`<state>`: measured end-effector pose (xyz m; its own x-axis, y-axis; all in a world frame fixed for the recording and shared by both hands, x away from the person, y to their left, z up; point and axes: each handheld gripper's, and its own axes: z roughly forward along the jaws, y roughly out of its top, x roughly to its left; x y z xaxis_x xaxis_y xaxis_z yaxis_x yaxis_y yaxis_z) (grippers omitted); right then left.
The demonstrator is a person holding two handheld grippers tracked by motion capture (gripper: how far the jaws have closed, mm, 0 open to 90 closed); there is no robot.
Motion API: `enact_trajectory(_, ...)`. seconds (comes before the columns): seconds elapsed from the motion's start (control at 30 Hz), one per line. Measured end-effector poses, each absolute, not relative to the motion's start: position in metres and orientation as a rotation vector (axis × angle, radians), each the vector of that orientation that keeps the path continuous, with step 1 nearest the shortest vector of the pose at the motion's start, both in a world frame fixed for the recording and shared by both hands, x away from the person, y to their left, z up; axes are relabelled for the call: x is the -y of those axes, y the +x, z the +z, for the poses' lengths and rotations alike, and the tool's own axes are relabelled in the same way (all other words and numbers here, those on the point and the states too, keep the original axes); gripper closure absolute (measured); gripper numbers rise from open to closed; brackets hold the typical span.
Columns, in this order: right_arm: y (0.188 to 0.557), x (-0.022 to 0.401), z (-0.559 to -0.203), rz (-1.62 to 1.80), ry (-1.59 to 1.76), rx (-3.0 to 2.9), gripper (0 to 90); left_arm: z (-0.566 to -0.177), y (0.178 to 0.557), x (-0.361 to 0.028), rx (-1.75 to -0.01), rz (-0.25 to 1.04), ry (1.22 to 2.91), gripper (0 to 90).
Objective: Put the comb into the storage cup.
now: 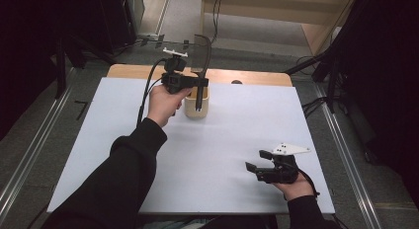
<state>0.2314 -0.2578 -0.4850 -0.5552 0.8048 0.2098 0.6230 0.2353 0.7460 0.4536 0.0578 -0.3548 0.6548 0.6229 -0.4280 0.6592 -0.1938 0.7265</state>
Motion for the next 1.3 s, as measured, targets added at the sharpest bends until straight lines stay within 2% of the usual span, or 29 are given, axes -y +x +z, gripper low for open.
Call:
enact_trajectory(0.57, 0.232, 0.259, -0.483, 1.240, 1.344, -2.260, 23.6, -0.348, 0.474, -0.064, -0.983, 0.009, 1.853, 72.6)
enact_trajectory(1.3, 0.233, 0.259, -0.482, 1.245, 1.340, -2.263, 23.6, -0.360, 0.496, -0.074, -1.029, 0.090, 1.814, 72.6)
